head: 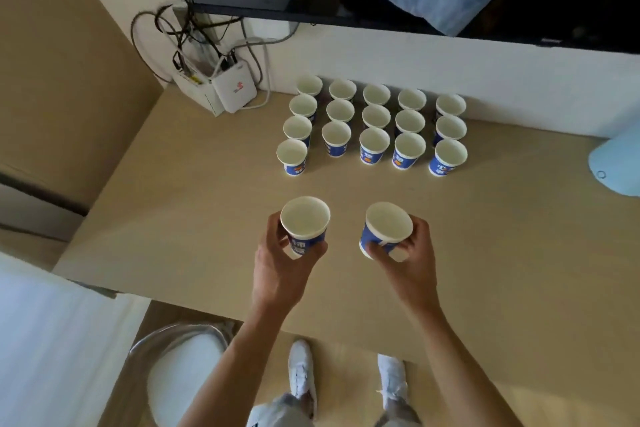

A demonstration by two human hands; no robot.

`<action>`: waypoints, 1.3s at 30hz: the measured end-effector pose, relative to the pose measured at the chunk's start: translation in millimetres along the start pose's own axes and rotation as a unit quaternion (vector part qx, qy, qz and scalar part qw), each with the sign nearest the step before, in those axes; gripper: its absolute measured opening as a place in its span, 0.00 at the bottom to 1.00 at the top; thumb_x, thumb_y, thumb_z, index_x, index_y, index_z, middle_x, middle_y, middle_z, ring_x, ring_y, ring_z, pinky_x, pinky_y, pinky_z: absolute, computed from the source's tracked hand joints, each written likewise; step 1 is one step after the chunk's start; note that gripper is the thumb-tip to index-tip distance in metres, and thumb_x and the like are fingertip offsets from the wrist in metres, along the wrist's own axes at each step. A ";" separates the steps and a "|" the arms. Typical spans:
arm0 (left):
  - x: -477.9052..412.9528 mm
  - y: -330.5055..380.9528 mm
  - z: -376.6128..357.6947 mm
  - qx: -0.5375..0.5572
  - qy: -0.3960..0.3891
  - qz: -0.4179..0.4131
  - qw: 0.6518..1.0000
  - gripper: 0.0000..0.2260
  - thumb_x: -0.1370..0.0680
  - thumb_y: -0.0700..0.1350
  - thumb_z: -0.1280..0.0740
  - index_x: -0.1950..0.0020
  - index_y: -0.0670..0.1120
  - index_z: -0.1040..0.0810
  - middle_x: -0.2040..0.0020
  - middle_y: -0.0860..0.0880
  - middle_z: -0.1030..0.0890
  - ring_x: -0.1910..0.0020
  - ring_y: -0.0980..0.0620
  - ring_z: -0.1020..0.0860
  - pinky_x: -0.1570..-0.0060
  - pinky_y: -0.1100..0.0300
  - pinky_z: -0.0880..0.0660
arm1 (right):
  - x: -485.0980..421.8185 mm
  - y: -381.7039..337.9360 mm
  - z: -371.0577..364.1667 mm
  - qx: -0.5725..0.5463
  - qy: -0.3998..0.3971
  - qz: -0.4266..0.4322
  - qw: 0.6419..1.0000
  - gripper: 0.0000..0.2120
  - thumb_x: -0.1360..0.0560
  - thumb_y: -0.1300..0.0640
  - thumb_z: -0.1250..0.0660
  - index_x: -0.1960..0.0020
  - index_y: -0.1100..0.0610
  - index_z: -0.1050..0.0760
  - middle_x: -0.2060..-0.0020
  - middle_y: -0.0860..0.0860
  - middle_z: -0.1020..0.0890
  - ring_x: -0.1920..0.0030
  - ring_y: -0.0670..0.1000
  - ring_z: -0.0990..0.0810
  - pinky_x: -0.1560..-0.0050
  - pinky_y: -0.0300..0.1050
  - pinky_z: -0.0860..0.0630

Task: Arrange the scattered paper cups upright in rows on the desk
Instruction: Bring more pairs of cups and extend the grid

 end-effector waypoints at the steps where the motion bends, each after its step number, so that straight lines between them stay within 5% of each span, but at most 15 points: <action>1: -8.4 -7.6 2.8 -0.001 -0.003 -0.001 1.000 0.26 0.32 0.43 0.19 0.39 0.56 0.25 0.48 0.62 0.17 0.46 0.58 0.18 0.45 0.49 0.19 | -5.9 4.0 -8.4 0.004 0.003 0.003 1.000 0.28 0.33 0.60 0.19 0.39 0.47 0.28 0.46 0.43 0.19 0.50 0.50 0.17 0.46 0.52 0.18; 6: -42.7 -45.3 6.6 0.001 -0.001 -0.017 1.000 0.27 0.32 0.44 0.19 0.39 0.57 0.25 0.47 0.65 0.18 0.47 0.62 0.18 0.49 0.57 0.19 | -48.2 21.3 -53.3 0.006 -0.006 0.034 0.999 0.29 0.34 0.59 0.19 0.39 0.48 0.29 0.46 0.42 0.20 0.52 0.48 0.17 0.50 0.43 0.19; 12: -70.4 -83.3 -3.2 0.014 -0.019 -0.055 0.998 0.27 0.32 0.44 0.19 0.38 0.59 0.25 0.45 0.65 0.18 0.45 0.63 0.18 0.53 0.69 0.22 | -98.7 49.7 -96.7 0.037 -0.012 0.065 0.997 0.30 0.35 0.58 0.18 0.39 0.53 0.29 0.47 0.43 0.19 0.50 0.52 0.18 0.43 0.55 0.19; 16: -86.1 -100.6 -13.5 0.020 -0.036 -0.084 0.996 0.27 0.33 0.44 0.19 0.41 0.62 0.25 0.46 0.66 0.18 0.46 0.64 0.19 0.52 0.74 0.25 | -125.0 69.0 -109.8 0.067 -0.015 0.090 0.994 0.30 0.35 0.56 0.19 0.38 0.51 0.29 0.47 0.41 0.19 0.48 0.51 0.18 0.41 0.51 0.20; 21: -109.7 -114.6 -23.9 0.027 -0.045 -0.124 0.991 0.25 0.34 0.48 0.21 0.39 0.58 0.24 0.46 0.64 0.17 0.44 0.61 0.18 0.48 0.70 0.23 | -157.1 83.9 -119.0 0.071 -0.013 0.112 0.991 0.30 0.35 0.55 0.20 0.38 0.50 0.29 0.48 0.42 0.18 0.51 0.44 0.18 0.51 0.35 0.23; 29: -120.0 -129.9 -34.2 0.027 -0.051 -0.148 0.987 0.25 0.35 0.48 0.21 0.40 0.60 0.24 0.46 0.64 0.17 0.43 0.60 0.18 0.46 0.68 0.23 | -186.4 100.0 -137.2 0.086 0.000 0.127 0.988 0.29 0.37 0.55 0.19 0.41 0.51 0.29 0.52 0.39 0.18 0.57 0.35 0.19 0.59 0.30 0.24; 39: -120.2 -135.9 -38.8 0.024 -0.067 -0.122 0.990 0.26 0.37 0.53 0.22 0.40 0.59 0.24 0.45 0.62 0.16 0.46 0.61 0.17 0.51 0.61 0.22 | -197.4 104.0 -145.9 0.094 0.021 0.136 0.986 0.28 0.37 0.56 0.20 0.41 0.50 0.29 0.49 0.42 0.17 0.52 0.39 0.18 0.54 0.33 0.22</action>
Point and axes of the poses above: each hand's wrist, its own x-axis away from the middle knuckle, its own z-axis out of the back of the hand, y = z × x, the point moved 1 cm from there along -x, towards the middle knuckle
